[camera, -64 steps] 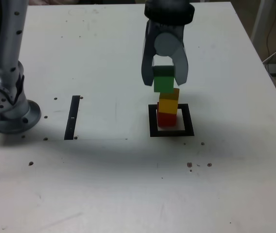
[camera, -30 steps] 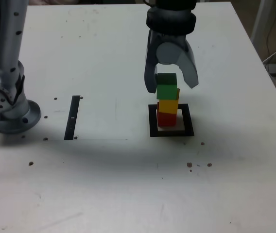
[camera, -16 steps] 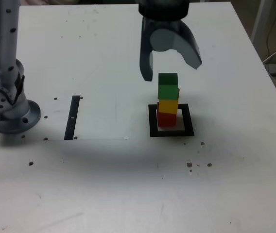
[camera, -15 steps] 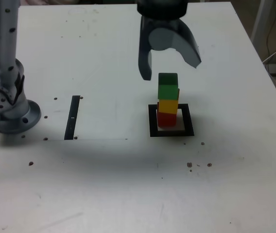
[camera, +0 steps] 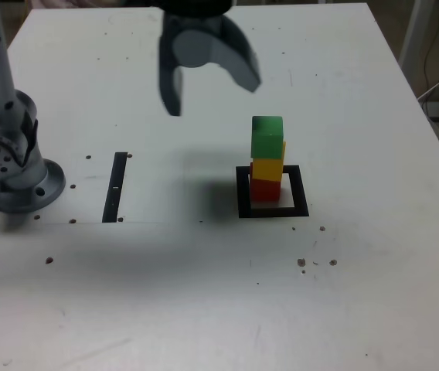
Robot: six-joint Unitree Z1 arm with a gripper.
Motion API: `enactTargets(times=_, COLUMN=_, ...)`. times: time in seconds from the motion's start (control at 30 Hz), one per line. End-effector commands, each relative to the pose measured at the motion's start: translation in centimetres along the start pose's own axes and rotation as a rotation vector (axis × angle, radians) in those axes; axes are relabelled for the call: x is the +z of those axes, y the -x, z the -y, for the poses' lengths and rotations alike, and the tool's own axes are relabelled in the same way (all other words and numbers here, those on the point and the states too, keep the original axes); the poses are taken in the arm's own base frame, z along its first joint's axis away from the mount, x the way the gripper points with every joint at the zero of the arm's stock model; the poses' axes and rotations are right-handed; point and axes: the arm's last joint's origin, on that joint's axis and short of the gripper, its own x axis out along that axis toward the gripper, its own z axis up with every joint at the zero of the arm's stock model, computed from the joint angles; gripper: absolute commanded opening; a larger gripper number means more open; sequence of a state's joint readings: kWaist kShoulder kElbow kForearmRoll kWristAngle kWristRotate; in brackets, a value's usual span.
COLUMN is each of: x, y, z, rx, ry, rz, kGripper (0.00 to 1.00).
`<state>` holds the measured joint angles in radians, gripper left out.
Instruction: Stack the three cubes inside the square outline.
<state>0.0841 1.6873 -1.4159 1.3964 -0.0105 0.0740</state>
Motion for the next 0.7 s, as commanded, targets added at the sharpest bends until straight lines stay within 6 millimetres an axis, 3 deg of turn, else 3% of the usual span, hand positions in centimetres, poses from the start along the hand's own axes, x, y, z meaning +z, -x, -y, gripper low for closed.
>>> enactTargets(times=0.0, x=-1.4, y=0.0, z=-0.1, rx=0.005, ry=0.009, rz=-0.002, kGripper=0.99)
enactTargets(times=0.3, x=-5.4, y=-2.4, z=0.1, rx=0.005, ry=0.016, rz=-0.046, kGripper=0.99)
enactTargets(times=0.67, x=-9.6, y=-8.0, z=0.5, rx=-0.003, ry=0.017, rz=-0.108, kGripper=0.99)
